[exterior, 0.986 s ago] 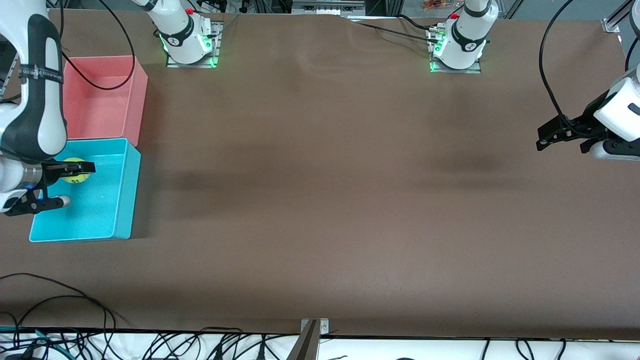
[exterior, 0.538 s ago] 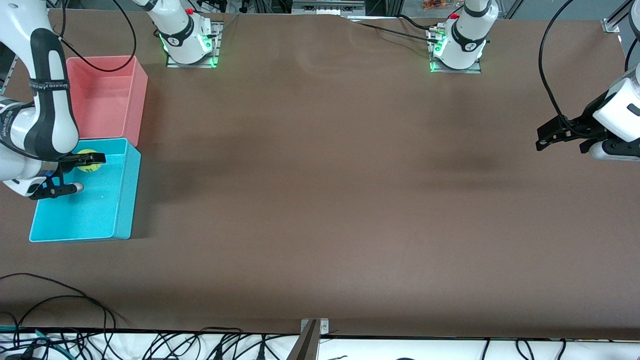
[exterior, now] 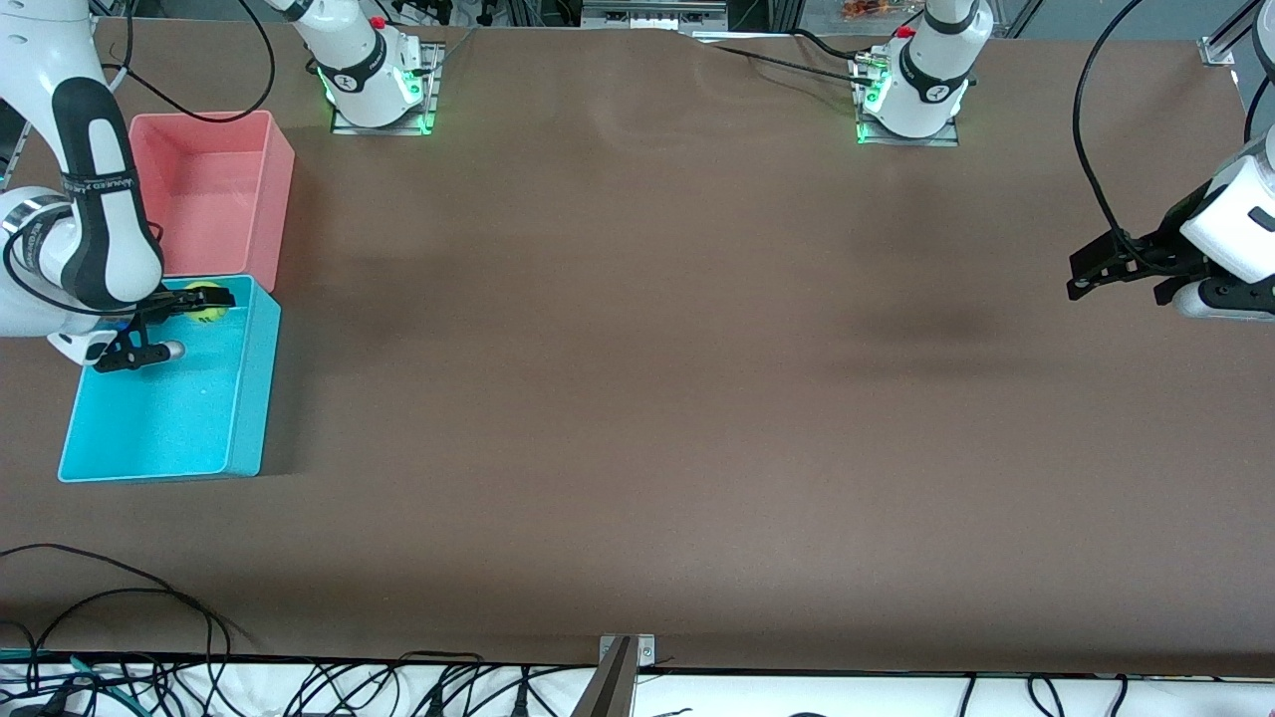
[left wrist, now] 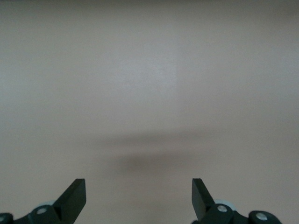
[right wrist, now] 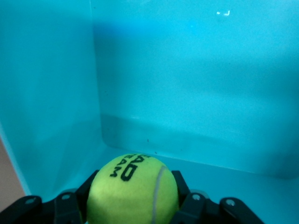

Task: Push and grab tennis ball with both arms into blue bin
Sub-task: 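Lower the ball into the blue bin and open the right gripper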

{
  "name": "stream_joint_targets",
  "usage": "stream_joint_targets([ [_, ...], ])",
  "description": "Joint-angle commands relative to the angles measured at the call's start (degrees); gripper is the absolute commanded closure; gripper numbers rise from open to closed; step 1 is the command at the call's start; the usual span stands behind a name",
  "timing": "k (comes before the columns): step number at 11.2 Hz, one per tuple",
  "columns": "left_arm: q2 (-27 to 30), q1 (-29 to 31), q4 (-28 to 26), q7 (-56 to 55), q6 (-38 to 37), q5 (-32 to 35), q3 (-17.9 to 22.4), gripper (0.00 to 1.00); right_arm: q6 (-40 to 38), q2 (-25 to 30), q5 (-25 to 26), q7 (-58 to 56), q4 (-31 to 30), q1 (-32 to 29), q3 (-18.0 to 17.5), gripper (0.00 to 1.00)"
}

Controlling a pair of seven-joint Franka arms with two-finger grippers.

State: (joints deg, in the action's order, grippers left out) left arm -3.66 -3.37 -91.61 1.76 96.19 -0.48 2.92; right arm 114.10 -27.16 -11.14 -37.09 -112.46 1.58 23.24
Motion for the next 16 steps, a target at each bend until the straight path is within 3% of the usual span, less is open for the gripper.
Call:
stream_joint_targets([
  [1, 0.32, -0.41, -0.15, 0.88, -0.48, 1.18, 0.15, 0.0, 0.95, -0.35, -2.92, -2.11, -0.13, -0.53, -0.3, 0.19],
  [3, 0.32, -0.41, -0.15, 0.88, -0.48, 1.18, 0.15, 0.0, -0.36, -0.09, -2.92, -2.11, 0.75, -0.53, -0.3, 0.12],
  [7, 0.23, -0.41, -0.15, 0.88, -0.39, 1.18, 0.15, 0.0, -0.72, 0.61, -2.92, -1.4, 2.33, -0.35, -0.39, 0.11],
  [8, 0.23, -0.41, -0.15, 0.88, -0.39, 1.18, 0.15, 0.0, -2.2, 1.83, -2.92, -0.88, 3.29, -0.18, -0.39, 0.06],
  [12, -0.12, -0.41, -0.06, 0.97, -0.39, 1.18, 0.24, 0.0, -13.79, 1.93, -1.69, 4.12, 17.33, 0.61, -0.83, 0.04],
  [16, -0.12, -0.41, -0.06, 0.97, -0.39, 1.27, 0.15, 0.0, -24.32, 2.02, 3.93, 13.85, 29.55, 6.14, -0.56, 0.0],
])
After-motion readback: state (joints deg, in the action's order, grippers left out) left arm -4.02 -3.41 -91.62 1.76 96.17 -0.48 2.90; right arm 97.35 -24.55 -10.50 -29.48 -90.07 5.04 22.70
